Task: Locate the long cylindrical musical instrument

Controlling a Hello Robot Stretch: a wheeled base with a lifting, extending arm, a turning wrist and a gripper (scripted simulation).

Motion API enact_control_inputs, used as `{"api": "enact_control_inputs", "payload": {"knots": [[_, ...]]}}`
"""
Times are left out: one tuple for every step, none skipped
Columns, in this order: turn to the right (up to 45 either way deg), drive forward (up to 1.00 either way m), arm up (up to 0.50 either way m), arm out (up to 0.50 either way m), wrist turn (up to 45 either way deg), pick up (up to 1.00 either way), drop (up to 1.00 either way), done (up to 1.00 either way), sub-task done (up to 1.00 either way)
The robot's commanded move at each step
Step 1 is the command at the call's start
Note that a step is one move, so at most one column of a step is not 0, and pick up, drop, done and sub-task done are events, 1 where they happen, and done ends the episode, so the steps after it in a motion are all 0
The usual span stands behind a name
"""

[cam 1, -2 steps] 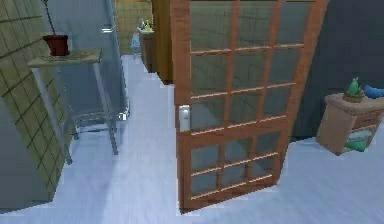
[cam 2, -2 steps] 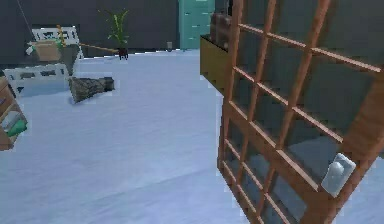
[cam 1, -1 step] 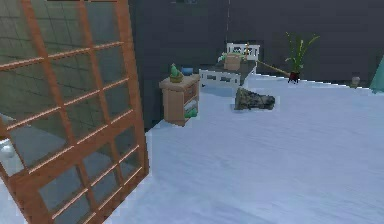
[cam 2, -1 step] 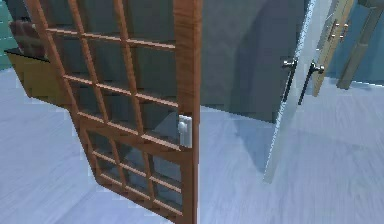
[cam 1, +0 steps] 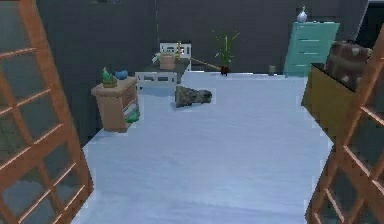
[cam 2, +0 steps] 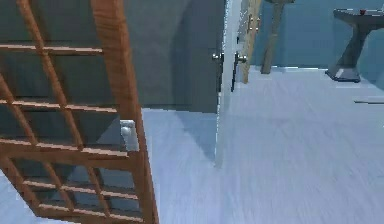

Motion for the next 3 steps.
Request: {"api": "enact_control_inputs", "payload": {"knots": [[0.0,0.25,0.00,0.00,0.0,0.00,0.00,0.00,0.00],[18.0,0.00,0.00,0.00,0.0,0.00,0.00,0.00,0.00],[0.0,1.00,0.00,0.00,0.0,0.00,0.00,0.00,0.00]]}}
